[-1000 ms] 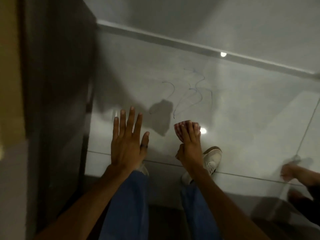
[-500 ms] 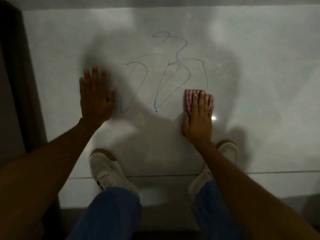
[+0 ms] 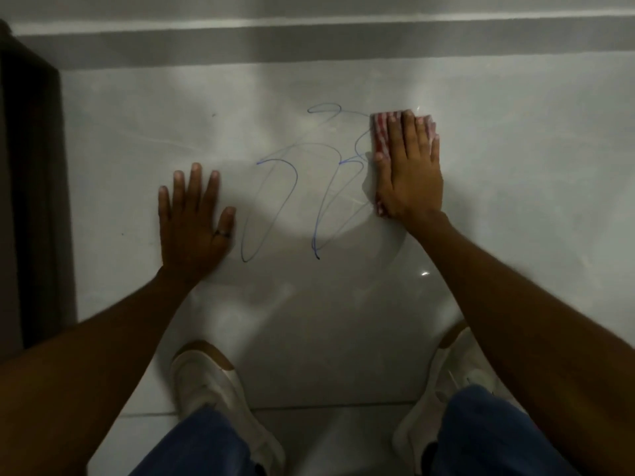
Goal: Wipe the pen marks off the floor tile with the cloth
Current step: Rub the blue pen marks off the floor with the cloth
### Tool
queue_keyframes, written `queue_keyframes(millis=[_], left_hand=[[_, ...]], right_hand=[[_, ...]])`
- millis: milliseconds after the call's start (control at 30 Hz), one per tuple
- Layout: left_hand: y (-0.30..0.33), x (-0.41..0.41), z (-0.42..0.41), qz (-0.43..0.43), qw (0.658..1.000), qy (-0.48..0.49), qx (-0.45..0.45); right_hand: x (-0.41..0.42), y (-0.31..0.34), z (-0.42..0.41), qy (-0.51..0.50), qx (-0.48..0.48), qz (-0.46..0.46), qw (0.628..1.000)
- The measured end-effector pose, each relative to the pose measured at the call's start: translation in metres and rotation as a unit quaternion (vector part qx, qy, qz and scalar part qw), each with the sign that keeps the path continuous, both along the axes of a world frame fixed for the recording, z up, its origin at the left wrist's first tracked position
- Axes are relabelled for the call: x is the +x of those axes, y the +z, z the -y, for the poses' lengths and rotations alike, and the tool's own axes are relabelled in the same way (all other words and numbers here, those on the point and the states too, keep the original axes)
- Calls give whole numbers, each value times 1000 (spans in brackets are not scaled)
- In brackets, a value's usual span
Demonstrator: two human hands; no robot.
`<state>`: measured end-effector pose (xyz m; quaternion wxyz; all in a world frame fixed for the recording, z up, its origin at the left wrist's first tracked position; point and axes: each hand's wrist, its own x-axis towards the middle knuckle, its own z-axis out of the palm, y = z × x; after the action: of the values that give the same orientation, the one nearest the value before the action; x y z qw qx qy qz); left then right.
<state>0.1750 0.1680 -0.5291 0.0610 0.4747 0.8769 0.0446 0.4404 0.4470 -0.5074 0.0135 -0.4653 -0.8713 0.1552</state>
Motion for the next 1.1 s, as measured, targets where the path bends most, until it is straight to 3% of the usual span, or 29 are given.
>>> queue_keyframes(millis=[100, 233, 400, 600, 700, 833, 900, 1100], left_hand=[[1, 1, -1, 2, 1000, 2, 5], [-4, 1, 1, -5, 1000, 5, 22], [-5, 0, 1, -16, 999, 4, 29], [3, 3, -3, -15, 1000, 5, 16], [5, 4, -4, -11, 1000, 7, 14], [7, 3, -4, -4, 1000, 5, 17], [5, 2, -3, -8, 1000, 6, 21], [0, 2, -3, -23, 999, 6, 41]], right_hand=[[42, 6, 70, 23, 30, 29, 999], [86, 5, 147, 7, -33, 67, 997], [33, 0, 73, 47, 3, 72, 996], [-46, 5, 6, -29, -13, 12, 999], [-47, 11, 24, -41, -15, 8, 999], [2, 12, 116, 22, 3, 29, 999], [25, 9, 156, 1, -20, 30, 999], [-17, 1, 95, 8, -6, 43, 999]])
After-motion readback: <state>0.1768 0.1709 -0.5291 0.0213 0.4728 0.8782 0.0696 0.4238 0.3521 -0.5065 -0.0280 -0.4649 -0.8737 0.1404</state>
